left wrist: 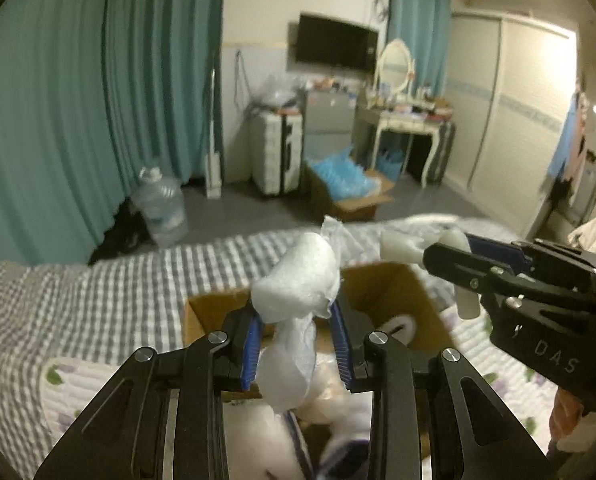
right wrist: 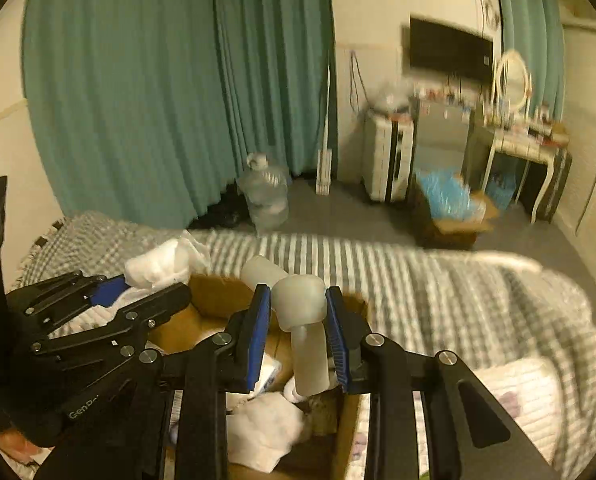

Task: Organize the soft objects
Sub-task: 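Lower both white items into the box and open both tools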

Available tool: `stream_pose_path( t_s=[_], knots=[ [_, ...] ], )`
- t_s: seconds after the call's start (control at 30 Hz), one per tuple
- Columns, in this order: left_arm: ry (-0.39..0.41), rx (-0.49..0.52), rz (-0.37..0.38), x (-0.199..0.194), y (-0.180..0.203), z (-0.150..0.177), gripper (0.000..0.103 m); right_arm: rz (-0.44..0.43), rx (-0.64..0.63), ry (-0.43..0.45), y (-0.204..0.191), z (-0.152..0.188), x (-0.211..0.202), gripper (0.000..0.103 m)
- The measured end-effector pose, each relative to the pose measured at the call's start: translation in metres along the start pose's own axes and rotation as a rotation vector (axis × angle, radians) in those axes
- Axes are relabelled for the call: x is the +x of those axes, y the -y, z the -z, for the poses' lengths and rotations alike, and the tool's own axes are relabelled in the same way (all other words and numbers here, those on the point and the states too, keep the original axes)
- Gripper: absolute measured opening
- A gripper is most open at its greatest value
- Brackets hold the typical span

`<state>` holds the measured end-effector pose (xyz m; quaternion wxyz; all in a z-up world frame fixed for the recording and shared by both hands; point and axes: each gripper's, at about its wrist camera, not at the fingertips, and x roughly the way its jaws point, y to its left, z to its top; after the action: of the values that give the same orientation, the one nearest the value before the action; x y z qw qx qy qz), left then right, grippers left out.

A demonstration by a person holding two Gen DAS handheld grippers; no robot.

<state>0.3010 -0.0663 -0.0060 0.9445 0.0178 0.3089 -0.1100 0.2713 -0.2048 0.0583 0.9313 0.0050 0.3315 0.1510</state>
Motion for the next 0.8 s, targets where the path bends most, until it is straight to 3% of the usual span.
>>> stream_pose_path(
  t_s=[0.2, 0.23, 0.33, 0.4, 0.5, 0.63, 0.77, 0.8],
  knots=[
    [-0.054, 0.042, -0.041, 0.025, 0.006, 0.012, 0.033, -0.005, 0.038, -0.046, 0.013, 0.02, 0.047, 0.032],
    [-0.06, 0.035, -0.054, 0.027, 0.006, 0.013, 0.033, -0.007, 0.055, -0.048, 0.016, 0.021, 0.05, 0.037],
    [-0.082, 0.038, -0.069, 0.026, 0.01, 0.011, 0.038, -0.004, 0.08, -0.032, 0.02, 0.02, 0.044, 0.07],
    [-0.09, 0.049, -0.097, 0.023, 0.014, 0.008, 0.054, 0.008, 0.074, -0.004, 0.021, 0.017, 0.03, 0.072],
    [-0.065, 0.032, -0.127, 0.002, 0.018, 0.001, 0.062, 0.026, 0.066, 0.028, 0.019, 0.005, -0.003, 0.074],
    [0.002, 0.002, -0.096, -0.053, 0.027, -0.021, 0.072, 0.064, 0.06, 0.1, 0.019, -0.019, -0.069, 0.079],
    [0.124, 0.034, -0.09, -0.138, 0.047, -0.045, 0.074, 0.07, 0.058, 0.188, 0.011, -0.038, -0.162, 0.087],
    [0.156, 0.041, -0.09, -0.157, 0.051, -0.048, 0.084, 0.066, 0.054, 0.204, 0.008, -0.041, -0.181, 0.089]
  ],
)
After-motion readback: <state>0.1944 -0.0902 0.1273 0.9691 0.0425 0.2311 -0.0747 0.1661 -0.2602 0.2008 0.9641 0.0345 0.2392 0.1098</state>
